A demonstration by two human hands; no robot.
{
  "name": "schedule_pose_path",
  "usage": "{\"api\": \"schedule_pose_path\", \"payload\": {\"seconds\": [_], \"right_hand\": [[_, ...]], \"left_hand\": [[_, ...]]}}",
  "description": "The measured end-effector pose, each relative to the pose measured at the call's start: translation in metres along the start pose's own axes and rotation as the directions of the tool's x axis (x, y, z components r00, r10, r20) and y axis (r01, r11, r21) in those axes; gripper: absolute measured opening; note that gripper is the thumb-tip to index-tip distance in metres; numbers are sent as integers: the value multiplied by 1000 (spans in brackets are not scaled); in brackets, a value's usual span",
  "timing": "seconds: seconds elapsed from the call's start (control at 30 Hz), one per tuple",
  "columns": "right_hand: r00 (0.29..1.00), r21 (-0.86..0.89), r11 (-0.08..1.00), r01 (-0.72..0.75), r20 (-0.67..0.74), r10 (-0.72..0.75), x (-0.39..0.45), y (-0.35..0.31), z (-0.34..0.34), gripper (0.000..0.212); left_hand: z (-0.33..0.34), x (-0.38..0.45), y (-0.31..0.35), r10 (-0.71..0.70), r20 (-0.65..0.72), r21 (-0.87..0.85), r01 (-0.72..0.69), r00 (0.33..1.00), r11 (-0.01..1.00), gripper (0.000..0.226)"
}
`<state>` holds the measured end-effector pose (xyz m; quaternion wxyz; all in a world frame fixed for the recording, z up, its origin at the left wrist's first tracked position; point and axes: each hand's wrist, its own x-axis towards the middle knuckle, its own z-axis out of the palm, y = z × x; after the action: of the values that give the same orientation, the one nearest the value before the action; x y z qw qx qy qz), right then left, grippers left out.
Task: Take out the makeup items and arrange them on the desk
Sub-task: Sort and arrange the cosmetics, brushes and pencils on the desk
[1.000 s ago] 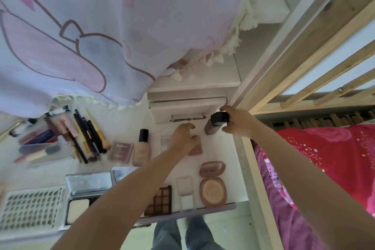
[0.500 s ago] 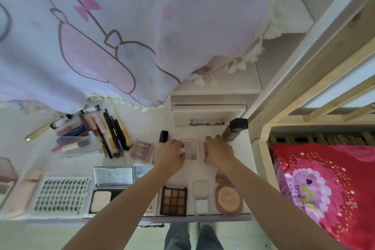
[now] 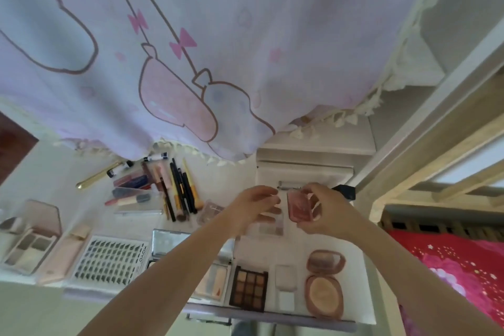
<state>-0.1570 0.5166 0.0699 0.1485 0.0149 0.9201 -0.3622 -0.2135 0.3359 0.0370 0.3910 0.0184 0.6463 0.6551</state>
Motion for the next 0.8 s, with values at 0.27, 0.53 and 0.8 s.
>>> {"api": "schedule_pose_path", "payload": {"seconds": [0.27,0.53,0.8], "right_hand": [[936,-47,956,290,-191,-294,-32,-47,-71,53],[925,95,945,314,-253,-283,-41,-67,-118,35],[896,227,905,360,-355,-267,-40,-96,-142,27]], "left_hand": [[35,-18,84,284,186,-254,-233,941,939,19],[46,-33,131,413,272,-196,-370,869,908,20],[40,-48,170,550,232,83,-580,802,811,33]]}}
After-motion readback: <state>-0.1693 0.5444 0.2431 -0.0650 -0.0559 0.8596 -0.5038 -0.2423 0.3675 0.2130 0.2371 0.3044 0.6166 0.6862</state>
